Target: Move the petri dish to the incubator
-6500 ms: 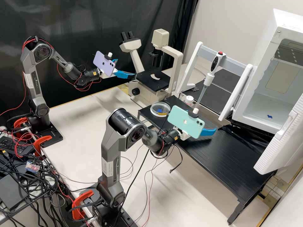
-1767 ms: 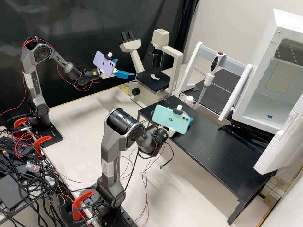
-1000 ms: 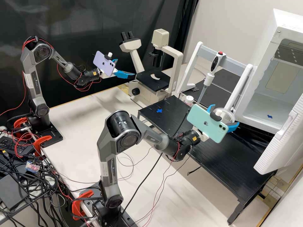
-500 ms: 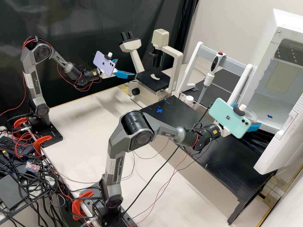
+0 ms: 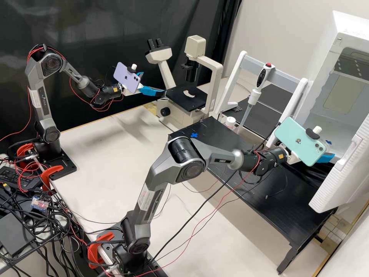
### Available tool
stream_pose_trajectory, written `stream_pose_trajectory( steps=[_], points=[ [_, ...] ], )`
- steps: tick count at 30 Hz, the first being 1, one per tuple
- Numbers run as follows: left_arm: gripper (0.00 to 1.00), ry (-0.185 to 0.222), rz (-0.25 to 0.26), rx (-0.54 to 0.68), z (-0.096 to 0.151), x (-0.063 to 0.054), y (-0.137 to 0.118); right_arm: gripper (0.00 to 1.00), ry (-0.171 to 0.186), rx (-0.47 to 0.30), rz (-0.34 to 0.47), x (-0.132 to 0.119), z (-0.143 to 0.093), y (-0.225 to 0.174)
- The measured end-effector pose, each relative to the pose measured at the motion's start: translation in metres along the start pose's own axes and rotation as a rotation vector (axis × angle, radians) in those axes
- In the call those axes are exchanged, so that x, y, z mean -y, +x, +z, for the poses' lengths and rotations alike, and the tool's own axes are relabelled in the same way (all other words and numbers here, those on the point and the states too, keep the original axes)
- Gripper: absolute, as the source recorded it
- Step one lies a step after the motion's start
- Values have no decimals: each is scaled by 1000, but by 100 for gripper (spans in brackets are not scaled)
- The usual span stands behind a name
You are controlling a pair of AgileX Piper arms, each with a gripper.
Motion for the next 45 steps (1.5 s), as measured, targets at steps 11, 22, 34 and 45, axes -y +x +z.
stream_pose_trajectory(
  steps=[11,22,34,45],
  points=[
    [100,0,0,0,0,0,0,0,-21,65,-18,0,0,43],
    [100,0,0,0,0,0,0,0,-44,74,-36,6,-10,68],
    [100,0,0,0,0,0,0,0,-78,57,-60,24,-16,85],
    [100,0,0,0,0,0,0,100,-97,68,-68,25,-15,86]
  ],
)
